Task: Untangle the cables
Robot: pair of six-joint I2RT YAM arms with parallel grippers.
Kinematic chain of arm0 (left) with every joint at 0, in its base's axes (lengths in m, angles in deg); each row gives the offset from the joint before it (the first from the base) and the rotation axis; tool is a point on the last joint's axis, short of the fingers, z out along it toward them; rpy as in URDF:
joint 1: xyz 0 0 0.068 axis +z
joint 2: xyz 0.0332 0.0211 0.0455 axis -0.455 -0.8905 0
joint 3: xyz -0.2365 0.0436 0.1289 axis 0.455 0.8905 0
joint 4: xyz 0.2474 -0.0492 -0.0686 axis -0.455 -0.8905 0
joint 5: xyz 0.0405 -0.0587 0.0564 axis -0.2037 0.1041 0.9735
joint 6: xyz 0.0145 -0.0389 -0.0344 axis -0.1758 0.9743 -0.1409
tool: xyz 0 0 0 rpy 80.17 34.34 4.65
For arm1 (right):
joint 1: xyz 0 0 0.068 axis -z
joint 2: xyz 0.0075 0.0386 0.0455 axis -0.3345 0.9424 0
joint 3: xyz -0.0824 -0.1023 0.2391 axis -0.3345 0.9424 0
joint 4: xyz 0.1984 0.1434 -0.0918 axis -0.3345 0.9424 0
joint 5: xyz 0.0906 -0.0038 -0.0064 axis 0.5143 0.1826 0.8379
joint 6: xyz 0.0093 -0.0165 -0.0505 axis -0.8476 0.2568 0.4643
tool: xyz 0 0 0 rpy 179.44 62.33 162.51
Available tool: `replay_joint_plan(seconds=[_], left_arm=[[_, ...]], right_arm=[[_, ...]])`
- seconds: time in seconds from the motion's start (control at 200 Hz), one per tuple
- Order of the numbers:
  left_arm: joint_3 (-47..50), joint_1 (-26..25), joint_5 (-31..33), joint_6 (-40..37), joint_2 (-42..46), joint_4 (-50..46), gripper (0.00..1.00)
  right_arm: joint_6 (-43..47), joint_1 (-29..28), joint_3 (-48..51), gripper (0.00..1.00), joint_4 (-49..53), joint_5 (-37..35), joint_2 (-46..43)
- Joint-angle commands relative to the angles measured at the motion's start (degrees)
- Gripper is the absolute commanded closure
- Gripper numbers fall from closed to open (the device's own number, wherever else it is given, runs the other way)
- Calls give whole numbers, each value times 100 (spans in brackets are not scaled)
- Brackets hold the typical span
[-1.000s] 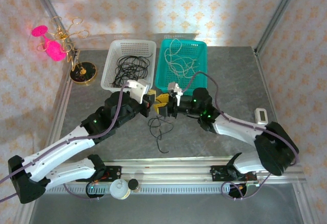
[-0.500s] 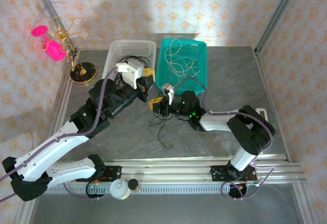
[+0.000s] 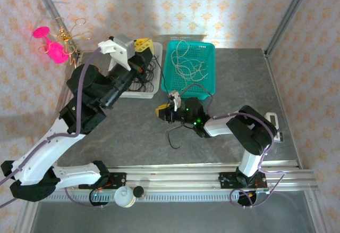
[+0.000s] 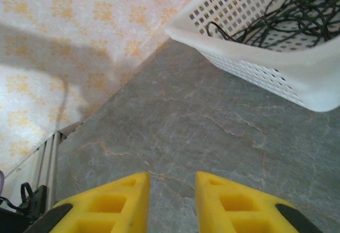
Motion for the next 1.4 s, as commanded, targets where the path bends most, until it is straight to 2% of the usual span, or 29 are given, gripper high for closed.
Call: replay_joint_plan(seconds=[0.0, 0.155, 0.335, 0.496, 0.796, 0.896, 0.996, 1.066, 1.106, 1.156, 1.226, 1.396], left_arm=[[-348, -30, 469, -479, -122, 512, 100], [-929, -8, 833, -862, -448, 613, 100], [-1570, 147, 865, -1196, -816, 719, 100], [-1849, 376, 877, -1334, -1023, 907, 100], [-2043, 777, 750, -1280, -1245, 795, 100], [-2030, 938, 735, -1260, -1306, 836, 100], [-2041, 1105, 753, -1256, -1355, 958, 100], [-2041, 1182, 707, -1278, -1388, 1057, 100], [-2041, 1224, 682, -1298, -1407, 1102, 100], [-2049, 1243, 681, -1329, -1433, 1138, 100], [-2071, 1278, 737, -1392, -1485, 1167, 100], [-2077, 1464, 766, -1464, -1630, 1154, 100]], right_arm=[[113, -17, 133, 67, -98, -351, 62], [158, -17, 209, 62, -98, -544, 68], [140, -17, 219, 59, -64, -763, 44], [122, -17, 250, 58, 82, -1285, -35], [300, -17, 352, 56, 113, -1163, -411], [554, -22, 365, 65, 292, -1058, -646], [800, -17, 322, 83, 568, -1001, -829], [944, -17, 322, 86, 696, -1069, -974], [1003, -17, 341, 82, 737, -1160, -1060], [1062, -18, 375, 68, 772, -1314, -1175], [1161, -16, 407, 58, 848, -1488, -1312], [1261, -17, 450, 49, 1118, -1836, -1656]])
